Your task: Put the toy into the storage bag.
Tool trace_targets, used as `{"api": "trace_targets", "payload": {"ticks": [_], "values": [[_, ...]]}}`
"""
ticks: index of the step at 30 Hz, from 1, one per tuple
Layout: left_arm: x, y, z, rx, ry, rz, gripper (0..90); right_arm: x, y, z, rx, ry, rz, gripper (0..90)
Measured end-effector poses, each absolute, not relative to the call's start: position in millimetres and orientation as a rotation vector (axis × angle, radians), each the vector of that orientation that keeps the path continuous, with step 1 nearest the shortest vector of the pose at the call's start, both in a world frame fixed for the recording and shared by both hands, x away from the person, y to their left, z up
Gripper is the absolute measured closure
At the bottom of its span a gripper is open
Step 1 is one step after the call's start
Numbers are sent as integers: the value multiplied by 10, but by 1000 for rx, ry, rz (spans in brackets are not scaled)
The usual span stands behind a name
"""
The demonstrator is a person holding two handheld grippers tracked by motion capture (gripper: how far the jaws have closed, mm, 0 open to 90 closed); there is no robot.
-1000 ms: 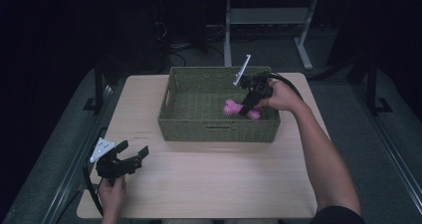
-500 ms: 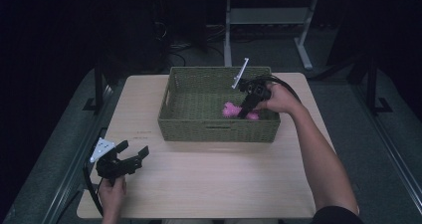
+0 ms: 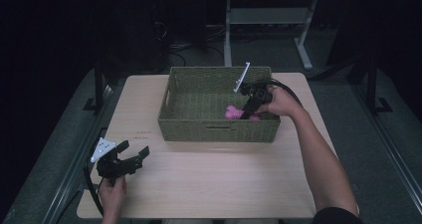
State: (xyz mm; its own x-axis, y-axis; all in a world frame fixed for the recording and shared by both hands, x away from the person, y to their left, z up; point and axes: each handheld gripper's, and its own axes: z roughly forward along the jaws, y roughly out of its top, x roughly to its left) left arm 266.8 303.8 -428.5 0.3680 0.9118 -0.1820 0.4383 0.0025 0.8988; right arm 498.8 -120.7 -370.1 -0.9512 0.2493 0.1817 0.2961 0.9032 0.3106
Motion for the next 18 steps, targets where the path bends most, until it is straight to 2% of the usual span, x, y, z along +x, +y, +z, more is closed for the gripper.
{"api": "trace_targets", "payload": {"ticks": [18], "values": [[2670,3033,-4286,1614,1231,584,128,5002,-1209,-3889,-442,-2902,-478,580]]}}
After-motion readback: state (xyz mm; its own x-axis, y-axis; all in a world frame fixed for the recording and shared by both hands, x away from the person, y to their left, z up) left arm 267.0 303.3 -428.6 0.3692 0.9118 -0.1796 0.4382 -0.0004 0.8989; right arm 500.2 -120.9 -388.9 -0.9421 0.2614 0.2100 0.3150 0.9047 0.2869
